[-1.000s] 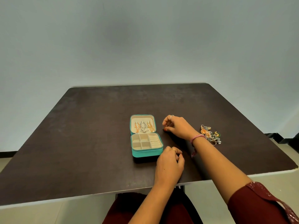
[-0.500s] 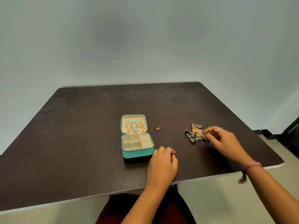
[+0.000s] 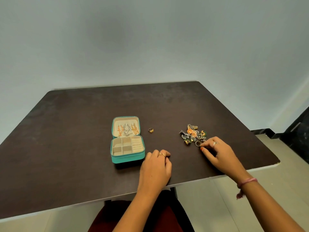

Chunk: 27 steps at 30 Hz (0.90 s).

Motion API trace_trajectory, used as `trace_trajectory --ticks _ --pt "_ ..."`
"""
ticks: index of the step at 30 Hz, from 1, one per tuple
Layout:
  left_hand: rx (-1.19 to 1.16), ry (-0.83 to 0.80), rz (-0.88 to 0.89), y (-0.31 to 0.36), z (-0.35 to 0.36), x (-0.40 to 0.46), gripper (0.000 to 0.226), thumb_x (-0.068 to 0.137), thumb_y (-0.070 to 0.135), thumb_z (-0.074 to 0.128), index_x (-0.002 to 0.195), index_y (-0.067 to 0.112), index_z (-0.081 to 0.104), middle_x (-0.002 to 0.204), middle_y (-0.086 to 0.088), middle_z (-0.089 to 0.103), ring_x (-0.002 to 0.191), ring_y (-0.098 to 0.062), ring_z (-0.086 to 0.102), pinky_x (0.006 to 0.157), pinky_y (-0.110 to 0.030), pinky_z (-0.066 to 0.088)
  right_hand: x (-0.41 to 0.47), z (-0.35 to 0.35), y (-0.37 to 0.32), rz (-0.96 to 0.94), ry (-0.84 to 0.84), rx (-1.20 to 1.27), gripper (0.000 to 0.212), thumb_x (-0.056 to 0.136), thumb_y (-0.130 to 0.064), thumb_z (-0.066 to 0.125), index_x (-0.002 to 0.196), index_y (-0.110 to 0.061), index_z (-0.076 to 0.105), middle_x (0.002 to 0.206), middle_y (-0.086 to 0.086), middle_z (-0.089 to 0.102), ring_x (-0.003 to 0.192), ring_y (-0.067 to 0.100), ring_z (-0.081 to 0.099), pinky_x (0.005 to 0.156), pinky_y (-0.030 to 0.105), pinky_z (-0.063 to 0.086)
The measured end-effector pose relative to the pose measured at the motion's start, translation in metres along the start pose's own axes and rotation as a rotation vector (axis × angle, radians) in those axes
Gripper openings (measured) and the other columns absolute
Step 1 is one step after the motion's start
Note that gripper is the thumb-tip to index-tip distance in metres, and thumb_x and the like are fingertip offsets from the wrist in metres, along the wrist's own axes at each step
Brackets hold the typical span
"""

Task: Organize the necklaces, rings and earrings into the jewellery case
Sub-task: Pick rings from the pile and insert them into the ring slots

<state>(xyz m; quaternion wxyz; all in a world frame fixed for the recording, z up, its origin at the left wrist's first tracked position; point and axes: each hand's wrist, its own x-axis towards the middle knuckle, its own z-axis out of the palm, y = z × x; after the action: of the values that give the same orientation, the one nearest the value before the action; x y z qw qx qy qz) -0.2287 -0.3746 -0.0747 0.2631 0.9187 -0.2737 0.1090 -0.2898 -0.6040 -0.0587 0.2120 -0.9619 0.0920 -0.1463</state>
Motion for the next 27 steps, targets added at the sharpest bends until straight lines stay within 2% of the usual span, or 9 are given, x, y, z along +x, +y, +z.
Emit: trace_trajectory --ticks 4,7,9,12,16,18,22,24,27 --pt "-0.028 -0.021 0.004 -0.001 0.000 0.000 0.024 0.092 0.026 0.044 0.107 0.024 0.062 0.092 0.002 0.062 0.086 -0.019 0.054 0.071 -0.031 0.045 -0.001 -0.004 -0.002 0.028 0.059 0.113 0.018 0.088 -0.019 0.065 0.106 -0.024 0.065 0.099 -0.007 0.056 0.082 0.001 0.057 0.066 0.005 0.040" --pt "-0.048 -0.034 -0.007 0.002 -0.001 0.001 0.025 0.095 0.027 0.042 0.113 0.026 0.060 0.098 0.004 0.061 0.091 -0.017 0.052 0.075 -0.029 0.044 0.001 -0.003 0.000 0.027 0.003 0.048 0.028 0.090 -0.021 0.062 0.117 -0.027 0.062 0.104 -0.009 0.051 0.084 0.001 0.054 0.064 0.006 0.038" --pt "-0.059 -0.036 -0.020 0.003 -0.002 0.001 0.025 0.095 0.027 0.043 0.113 0.026 0.060 0.100 0.005 0.061 0.092 -0.016 0.052 0.075 -0.028 0.043 0.001 -0.001 0.002 -0.001 -0.009 0.024 0.029 0.091 -0.021 0.060 0.120 -0.025 0.063 0.107 -0.011 0.052 0.089 0.004 0.054 0.068 0.006 0.035" --pt "-0.059 -0.048 -0.038 0.004 -0.003 0.001 0.025 0.095 0.027 0.043 0.113 0.027 0.060 0.100 0.006 0.062 0.093 -0.015 0.052 0.075 -0.026 0.042 0.000 0.000 0.004 -0.030 -0.024 0.032 0.027 0.090 -0.020 0.062 0.117 -0.021 0.066 0.108 -0.006 0.059 0.097 0.009 0.055 0.077 0.012 0.036" --pt "-0.054 -0.071 -0.054 0.005 -0.004 0.001 0.025 0.096 0.028 0.042 0.114 0.028 0.058 0.100 0.008 0.061 0.093 -0.013 0.051 0.074 -0.025 0.042 -0.004 -0.004 0.001 0.006 0.007 0.145 0.025 0.083 -0.024 0.071 0.108 -0.026 0.066 0.099 -0.010 0.061 0.084 0.004 0.060 0.069 0.007 0.042" --pt "-0.053 -0.076 -0.060 0.006 -0.004 0.002 0.025 0.096 0.029 0.041 0.114 0.029 0.058 0.101 0.008 0.060 0.094 -0.012 0.050 0.074 -0.025 0.042 -0.004 -0.008 0.002 -0.017 -0.025 0.171 0.025 0.084 -0.021 0.070 0.107 -0.029 0.065 0.101 -0.012 0.060 0.085 0.001 0.060 0.069 0.007 0.043" --pt "-0.053 -0.080 -0.063 0.006 -0.006 0.002 0.025 0.096 0.028 0.041 0.114 0.028 0.058 0.102 0.008 0.061 0.094 -0.013 0.050 0.075 -0.025 0.043 -0.002 -0.014 0.006 -0.089 -0.143 0.099 0.034 0.090 -0.004 0.057 0.113 -0.027 0.067 0.111 -0.012 0.057 0.097 0.000 0.055 0.079 0.003 0.037" --pt "-0.058 -0.075 -0.064 0.005 -0.005 0.002 0.025 0.096 0.028 0.042 0.113 0.028 0.059 0.102 0.007 0.061 0.093 -0.013 0.051 0.074 -0.026 0.043 -0.001 -0.014 0.004 -0.087 -0.181 0.042 0.032 0.091 -0.008 0.056 0.117 -0.025 0.065 0.113 -0.011 0.056 0.100 0.002 0.053 0.082 0.005 0.035" --pt "-0.052 -0.084 -0.063 0.006 -0.005 0.002 0.026 0.096 0.028 0.041 0.115 0.028 0.058 0.103 0.008 0.061 0.094 -0.012 0.050 0.075 -0.025 0.042 0.000 -0.014 -0.001 -0.078 -0.208 0.045 0.028 0.091 -0.017 0.061 0.117 -0.025 0.065 0.108 -0.008 0.057 0.091 0.003 0.054 0.072 0.002 0.036"
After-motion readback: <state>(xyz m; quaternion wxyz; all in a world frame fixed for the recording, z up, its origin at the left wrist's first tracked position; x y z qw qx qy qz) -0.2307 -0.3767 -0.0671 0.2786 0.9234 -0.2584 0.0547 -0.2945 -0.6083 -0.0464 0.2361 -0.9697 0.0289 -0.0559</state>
